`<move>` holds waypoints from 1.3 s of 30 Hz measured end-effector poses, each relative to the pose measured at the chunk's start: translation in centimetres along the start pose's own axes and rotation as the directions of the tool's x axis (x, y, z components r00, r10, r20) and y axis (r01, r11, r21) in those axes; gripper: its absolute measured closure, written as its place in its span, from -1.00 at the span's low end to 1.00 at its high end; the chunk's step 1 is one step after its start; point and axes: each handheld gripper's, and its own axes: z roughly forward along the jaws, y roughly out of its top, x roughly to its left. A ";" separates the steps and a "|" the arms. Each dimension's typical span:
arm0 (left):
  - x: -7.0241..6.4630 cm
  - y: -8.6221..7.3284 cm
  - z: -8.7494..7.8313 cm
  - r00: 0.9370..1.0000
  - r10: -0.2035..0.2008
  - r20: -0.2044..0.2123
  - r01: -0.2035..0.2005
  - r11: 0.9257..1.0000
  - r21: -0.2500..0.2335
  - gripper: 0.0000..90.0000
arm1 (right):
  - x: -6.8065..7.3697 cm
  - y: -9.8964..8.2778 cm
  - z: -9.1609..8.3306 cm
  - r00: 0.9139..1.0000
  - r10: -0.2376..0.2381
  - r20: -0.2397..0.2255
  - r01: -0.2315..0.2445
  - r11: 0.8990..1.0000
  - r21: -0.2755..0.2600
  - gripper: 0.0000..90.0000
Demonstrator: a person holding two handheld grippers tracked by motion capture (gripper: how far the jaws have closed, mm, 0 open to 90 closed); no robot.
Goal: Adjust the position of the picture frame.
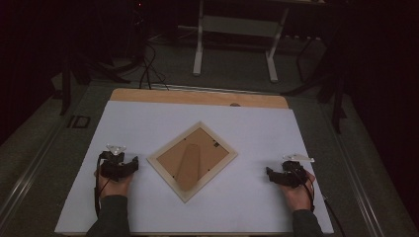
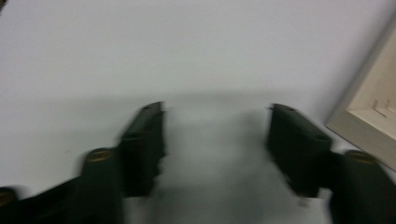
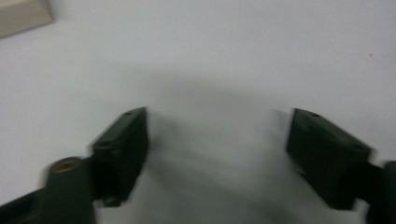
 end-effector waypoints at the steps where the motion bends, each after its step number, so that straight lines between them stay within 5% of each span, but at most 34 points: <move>1: 0.0 0.0 0.0 1.000 0.000 0.000 0.000 1.000 0.000 0.05 | 0.0 0.0 0.0 1.000 0.000 0.000 0.000 1.000 0.000 -0.41; 2: 0.2 0.2 -0.4 0.998 -0.022 0.051 0.021 1.000 0.010 0.07 | 0.1 0.0 -0.2 1.000 0.000 -0.017 0.000 1.000 -0.008 -0.33; 7: 0.1 0.4 -1.5 0.994 -0.001 0.110 0.003 1.000 -0.019 0.06 | 0.7 0.4 -0.5 0.999 -0.019 -0.033 0.018 0.999 -0.034 -0.15; 14: -0.3 0.0 -2.5 0.977 0.014 0.213 -0.007 0.999 -0.035 0.16 | 1.4 1.1 -0.9 0.996 -0.044 -0.079 0.038 0.997 -0.066 0.01; 23: -0.8 -0.3 -2.9 0.970 0.051 0.237 -0.042 0.998 -0.043 0.13 | 1.0 3.1 -1.6 0.992 -0.020 -0.125 0.006 0.994 -0.105 0.04; 30: -1.8 -0.6 -2.8 0.952 0.117 0.283 -0.116 0.993 -0.021 0.44 | 1.7 5.7 -1.5 0.988 -0.060 -0.144 0.040 0.990 -0.137 0.13; 37: -2.4 -0.6 -2.7 0.934 0.150 0.324 -0.152 0.988 -0.019 0.48 | 2.4 7.5 -1.0 0.979 -0.107 -0.174 0.083 0.987 -0.138 0.32; 39: -2.5 -0.6 -2.7 0.933 0.150 0.326 -0.154 0.988 -0.015 0.46 | 2.6 7.7 -0.9 0.978 -0.111 -0.176 0.088 0.987 -0.137 0.35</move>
